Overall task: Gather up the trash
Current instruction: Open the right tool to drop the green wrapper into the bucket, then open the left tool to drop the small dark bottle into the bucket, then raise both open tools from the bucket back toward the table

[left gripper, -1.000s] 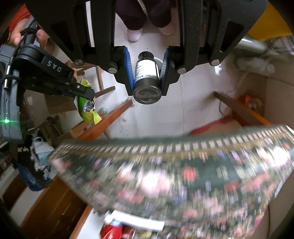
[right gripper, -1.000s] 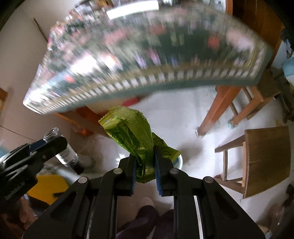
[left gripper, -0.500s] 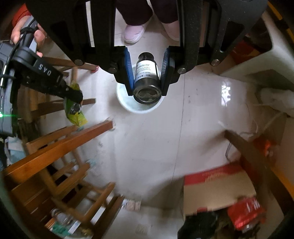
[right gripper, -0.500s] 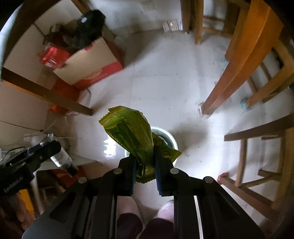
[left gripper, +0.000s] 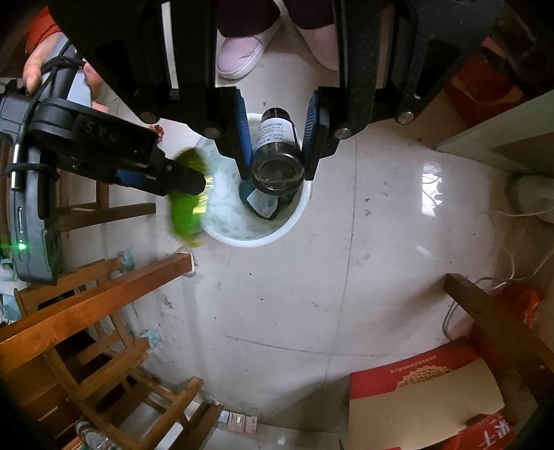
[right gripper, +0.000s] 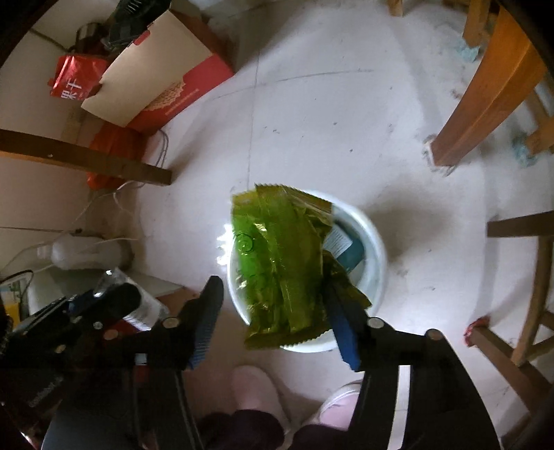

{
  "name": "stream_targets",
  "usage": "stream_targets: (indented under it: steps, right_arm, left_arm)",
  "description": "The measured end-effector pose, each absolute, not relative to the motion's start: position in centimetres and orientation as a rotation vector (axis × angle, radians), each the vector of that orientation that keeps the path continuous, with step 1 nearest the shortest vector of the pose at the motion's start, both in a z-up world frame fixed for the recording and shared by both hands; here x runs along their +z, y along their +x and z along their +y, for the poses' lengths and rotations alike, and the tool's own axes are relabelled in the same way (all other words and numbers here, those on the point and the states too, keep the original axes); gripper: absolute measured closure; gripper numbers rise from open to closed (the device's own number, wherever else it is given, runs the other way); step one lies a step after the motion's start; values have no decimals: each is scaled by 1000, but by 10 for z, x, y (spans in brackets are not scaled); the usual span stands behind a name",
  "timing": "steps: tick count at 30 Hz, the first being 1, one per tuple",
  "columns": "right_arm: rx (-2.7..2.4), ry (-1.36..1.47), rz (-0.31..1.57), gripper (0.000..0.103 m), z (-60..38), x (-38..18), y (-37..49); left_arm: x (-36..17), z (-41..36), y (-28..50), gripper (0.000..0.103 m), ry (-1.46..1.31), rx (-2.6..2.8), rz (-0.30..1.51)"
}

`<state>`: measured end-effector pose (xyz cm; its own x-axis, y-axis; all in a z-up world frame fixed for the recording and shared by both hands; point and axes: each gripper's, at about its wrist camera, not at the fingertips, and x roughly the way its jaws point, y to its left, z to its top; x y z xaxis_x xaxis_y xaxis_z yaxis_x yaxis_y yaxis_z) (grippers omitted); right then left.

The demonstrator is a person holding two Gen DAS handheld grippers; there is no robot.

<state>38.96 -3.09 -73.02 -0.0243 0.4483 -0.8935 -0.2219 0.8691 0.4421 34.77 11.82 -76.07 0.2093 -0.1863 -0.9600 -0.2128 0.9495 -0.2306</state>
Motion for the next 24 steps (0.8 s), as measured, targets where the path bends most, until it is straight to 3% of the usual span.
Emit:
stream_targets:
  steps: [9, 10, 12, 14, 24]
  right_arm:
    - [497, 178, 1490, 47, -53, -707, 386]
    - [490, 174, 1483, 47, -55, -702, 387]
    - [471, 131, 1461, 47, -58, -690, 387]
    - [454, 82, 1443, 47, -59, -680, 387]
    - [453, 29, 1393, 47, -61, -607, 386]
  left_arm:
    - [-762, 101, 363, 75, -359, -57, 1413]
    - [-761, 98, 365, 73, -357, -64, 1425]
    - [-759, 90, 368, 59, -342, -81, 1450]
    - [-751, 86, 368, 59, -315, -85, 1451]
    - [-652, 84, 364, 59, -219, -87, 1390]
